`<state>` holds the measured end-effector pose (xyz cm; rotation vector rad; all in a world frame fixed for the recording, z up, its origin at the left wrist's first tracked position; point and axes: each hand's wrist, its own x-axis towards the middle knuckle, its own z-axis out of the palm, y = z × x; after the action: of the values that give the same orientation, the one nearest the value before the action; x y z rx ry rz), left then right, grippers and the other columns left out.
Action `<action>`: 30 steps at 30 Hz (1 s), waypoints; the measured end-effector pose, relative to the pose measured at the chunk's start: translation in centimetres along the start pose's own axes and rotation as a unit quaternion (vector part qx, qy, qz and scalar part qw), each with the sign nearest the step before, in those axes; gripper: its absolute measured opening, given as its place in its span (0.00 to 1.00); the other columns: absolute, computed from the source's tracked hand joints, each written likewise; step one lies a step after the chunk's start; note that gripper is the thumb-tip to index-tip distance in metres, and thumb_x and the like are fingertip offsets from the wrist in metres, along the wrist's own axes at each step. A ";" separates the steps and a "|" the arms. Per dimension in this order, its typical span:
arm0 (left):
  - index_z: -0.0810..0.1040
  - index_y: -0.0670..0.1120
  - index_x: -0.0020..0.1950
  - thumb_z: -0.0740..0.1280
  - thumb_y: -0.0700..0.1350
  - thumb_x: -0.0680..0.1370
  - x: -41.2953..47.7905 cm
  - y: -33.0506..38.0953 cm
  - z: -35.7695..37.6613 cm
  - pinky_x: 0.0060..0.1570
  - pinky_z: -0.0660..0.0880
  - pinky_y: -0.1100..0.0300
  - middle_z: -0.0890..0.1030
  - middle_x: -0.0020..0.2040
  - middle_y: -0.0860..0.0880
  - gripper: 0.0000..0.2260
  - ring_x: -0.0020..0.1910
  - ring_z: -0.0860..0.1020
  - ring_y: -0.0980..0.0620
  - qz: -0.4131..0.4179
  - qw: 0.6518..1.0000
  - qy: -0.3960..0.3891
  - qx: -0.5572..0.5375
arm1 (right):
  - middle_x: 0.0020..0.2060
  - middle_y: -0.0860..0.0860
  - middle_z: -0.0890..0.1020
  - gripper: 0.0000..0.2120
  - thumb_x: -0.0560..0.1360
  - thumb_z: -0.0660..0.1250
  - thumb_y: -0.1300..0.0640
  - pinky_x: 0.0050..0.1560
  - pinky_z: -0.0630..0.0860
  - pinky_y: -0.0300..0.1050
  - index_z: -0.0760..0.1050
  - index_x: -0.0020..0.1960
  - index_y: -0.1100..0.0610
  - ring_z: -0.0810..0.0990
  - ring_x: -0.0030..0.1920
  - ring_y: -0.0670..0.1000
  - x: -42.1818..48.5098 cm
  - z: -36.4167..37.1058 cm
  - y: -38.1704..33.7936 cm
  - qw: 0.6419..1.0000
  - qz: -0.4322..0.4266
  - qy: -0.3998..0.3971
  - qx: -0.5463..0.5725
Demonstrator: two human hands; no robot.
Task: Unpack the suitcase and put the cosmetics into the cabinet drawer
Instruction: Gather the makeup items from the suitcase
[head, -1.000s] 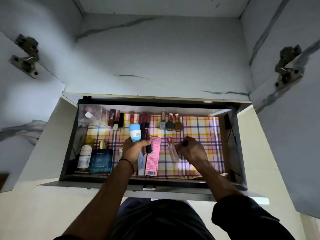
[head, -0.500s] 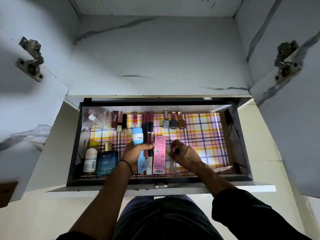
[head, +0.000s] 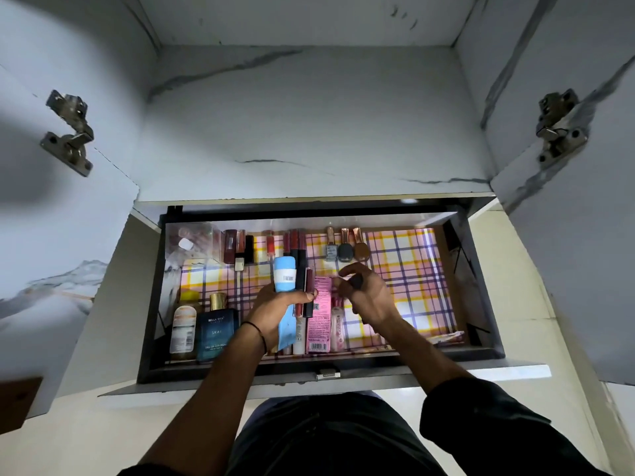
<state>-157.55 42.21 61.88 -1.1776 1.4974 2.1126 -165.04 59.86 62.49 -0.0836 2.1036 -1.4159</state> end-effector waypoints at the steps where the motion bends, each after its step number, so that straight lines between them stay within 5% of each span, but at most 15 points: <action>1: 0.78 0.39 0.56 0.81 0.46 0.59 0.0 0.0 0.2 0.55 0.77 0.37 0.83 0.50 0.35 0.29 0.51 0.81 0.33 0.004 1.000 -0.002 0.018 | 0.34 0.49 0.79 0.07 0.80 0.67 0.63 0.26 0.68 0.30 0.74 0.54 0.66 0.74 0.24 0.38 0.0 0.2 -0.9 0.999 0.005 -0.016 0.048; 6: 0.77 0.41 0.48 0.77 0.39 0.69 -0.5 0.5 1.1 0.38 0.73 0.54 0.79 0.37 0.43 0.12 0.36 0.77 0.47 0.007 0.999 -0.007 0.052 | 0.38 0.56 0.79 0.10 0.80 0.68 0.59 0.23 0.66 0.31 0.77 0.52 0.67 0.72 0.22 0.39 0.3 0.5 -1.6 0.997 0.047 -0.015 0.068; 9: 0.78 0.41 0.48 0.77 0.38 0.68 -0.5 0.4 1.4 0.38 0.73 0.55 0.80 0.37 0.43 0.12 0.36 0.77 0.47 0.007 0.998 -0.012 0.058 | 0.38 0.55 0.81 0.10 0.80 0.69 0.54 0.21 0.65 0.39 0.78 0.52 0.62 0.70 0.21 0.44 0.1 0.2 -1.0 0.994 0.079 -0.031 0.072; 15: 0.79 0.38 0.55 0.76 0.36 0.69 -0.8 -0.3 2.6 0.47 0.81 0.48 0.85 0.44 0.40 0.16 0.44 0.84 0.41 0.003 0.996 -0.038 0.086 | 0.26 0.49 0.75 0.11 0.79 0.69 0.54 0.21 0.64 0.38 0.79 0.50 0.64 0.68 0.22 0.46 -0.7 -0.6 -0.7 0.985 0.138 -0.055 0.088; 21: 0.78 0.35 0.55 0.75 0.37 0.70 -1.2 -0.1 2.9 0.34 0.76 0.58 0.82 0.38 0.41 0.15 0.33 0.80 0.48 -0.014 0.998 -0.025 0.059 | 0.32 0.56 0.77 0.08 0.79 0.68 0.56 0.24 0.64 0.41 0.77 0.46 0.60 0.69 0.24 0.48 -0.5 -1.8 0.4 0.976 0.160 -0.013 0.146; 30: 0.79 0.42 0.52 0.75 0.42 0.71 -1.5 0.1 3.4 0.47 0.78 0.48 0.84 0.43 0.41 0.12 0.43 0.82 0.43 0.009 0.989 -0.049 0.137 | 0.27 0.48 0.78 0.12 0.79 0.69 0.53 0.24 0.66 0.40 0.79 0.55 0.61 0.71 0.24 0.45 -0.4 -1.2 0.5 0.976 0.131 -0.097 0.146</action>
<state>-158.22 45.45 63.45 -0.9505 1.6924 1.8696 -165.20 61.24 62.57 0.1616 1.6629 -1.4720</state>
